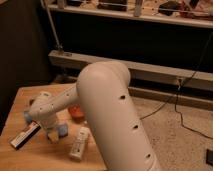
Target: Place the white sponge in the ceramic bowl
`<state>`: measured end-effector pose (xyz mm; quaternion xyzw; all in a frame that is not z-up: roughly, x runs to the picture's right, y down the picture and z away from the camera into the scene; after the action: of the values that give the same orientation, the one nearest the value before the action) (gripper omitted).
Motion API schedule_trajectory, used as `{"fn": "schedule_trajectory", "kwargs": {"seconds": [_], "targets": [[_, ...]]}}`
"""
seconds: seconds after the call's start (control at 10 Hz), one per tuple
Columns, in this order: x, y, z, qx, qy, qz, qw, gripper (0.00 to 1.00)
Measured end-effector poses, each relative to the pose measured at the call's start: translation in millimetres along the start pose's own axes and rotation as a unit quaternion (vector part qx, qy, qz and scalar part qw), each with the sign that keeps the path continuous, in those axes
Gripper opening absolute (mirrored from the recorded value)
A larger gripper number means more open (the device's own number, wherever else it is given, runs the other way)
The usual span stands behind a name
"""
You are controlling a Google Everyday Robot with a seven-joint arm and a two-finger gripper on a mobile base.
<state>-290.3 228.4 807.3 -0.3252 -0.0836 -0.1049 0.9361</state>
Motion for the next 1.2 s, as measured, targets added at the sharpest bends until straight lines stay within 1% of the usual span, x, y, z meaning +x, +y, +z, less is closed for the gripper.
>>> {"fn": "schedule_trajectory", "kwargs": {"seconds": [0.1, 0.3, 0.5, 0.8, 0.9, 1.0, 1.2], "targets": [[2, -1, -1, 0.002, 0.0, 0.004, 1.0, 0.65], [12, -5, -6, 0.009, 0.002, 0.023, 0.9997, 0.65], [17, -5, -6, 0.01, 0.004, 0.037, 0.9992, 0.65], [15, 3, 0, -0.005, 0.009, 0.053, 0.9985, 0.65], [13, 3, 0, -0.006, 0.01, 0.056, 0.9984, 0.64], [10, 2, 0, -0.008, 0.009, 0.058, 0.9983, 0.58], [8, 2, -1, -0.01, 0.012, 0.061, 0.998, 0.38]]}}
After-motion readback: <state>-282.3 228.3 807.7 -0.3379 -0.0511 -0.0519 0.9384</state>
